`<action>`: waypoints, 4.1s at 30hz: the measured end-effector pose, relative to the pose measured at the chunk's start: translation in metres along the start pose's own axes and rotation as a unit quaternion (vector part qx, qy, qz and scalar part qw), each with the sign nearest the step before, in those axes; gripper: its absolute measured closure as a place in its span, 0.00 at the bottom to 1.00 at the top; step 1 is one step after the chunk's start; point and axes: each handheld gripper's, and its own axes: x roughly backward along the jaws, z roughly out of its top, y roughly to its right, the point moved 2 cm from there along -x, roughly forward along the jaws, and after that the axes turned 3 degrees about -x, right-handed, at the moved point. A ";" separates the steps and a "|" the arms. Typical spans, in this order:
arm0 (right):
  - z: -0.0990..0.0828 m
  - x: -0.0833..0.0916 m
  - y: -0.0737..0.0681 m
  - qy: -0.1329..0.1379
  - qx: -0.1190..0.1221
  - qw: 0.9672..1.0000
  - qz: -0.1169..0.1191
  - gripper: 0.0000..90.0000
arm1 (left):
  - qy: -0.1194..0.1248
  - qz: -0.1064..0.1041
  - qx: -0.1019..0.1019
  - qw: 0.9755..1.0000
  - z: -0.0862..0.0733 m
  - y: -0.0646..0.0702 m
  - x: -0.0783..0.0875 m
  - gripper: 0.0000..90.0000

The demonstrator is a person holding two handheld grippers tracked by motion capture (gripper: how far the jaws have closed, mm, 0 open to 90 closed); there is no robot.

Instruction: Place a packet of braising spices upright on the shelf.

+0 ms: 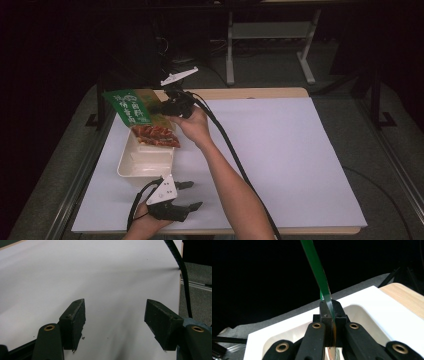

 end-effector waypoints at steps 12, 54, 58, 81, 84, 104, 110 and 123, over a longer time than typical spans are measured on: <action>-0.015 -0.016 0.012 0.023 -0.038 0.999 -0.001 1.00 | -0.005 -0.002 -0.005 1.000 0.000 0.002 -0.001 0.37; -0.040 -0.014 0.032 -0.002 -0.037 0.999 -0.022 0.99 | -0.011 -0.001 -0.003 1.000 -0.002 0.000 -0.003 0.37; -0.040 -0.012 0.031 -0.007 -0.035 0.999 -0.026 0.97 | -0.012 -0.002 -0.004 1.000 -0.002 0.000 -0.004 0.36; -0.043 0.012 0.026 -0.030 -0.025 0.998 -0.039 0.66 | -0.014 -0.001 0.004 1.000 -0.003 -0.001 -0.005 0.34; -0.044 0.018 0.026 -0.032 -0.027 0.998 -0.039 0.64 | -0.014 -0.002 0.005 1.000 -0.003 -0.001 -0.006 0.34; -0.055 0.054 0.027 -0.023 -0.036 0.998 -0.041 0.53 | -0.019 -0.004 0.012 1.000 -0.005 -0.002 -0.007 0.34; -0.058 0.062 0.027 -0.021 -0.038 0.998 -0.044 0.52 | -0.019 -0.004 0.013 1.000 -0.005 -0.002 -0.007 0.34; -0.066 0.077 0.027 -0.018 -0.044 0.998 -0.047 0.47 | -0.019 -0.003 0.013 1.000 -0.005 -0.003 -0.006 0.34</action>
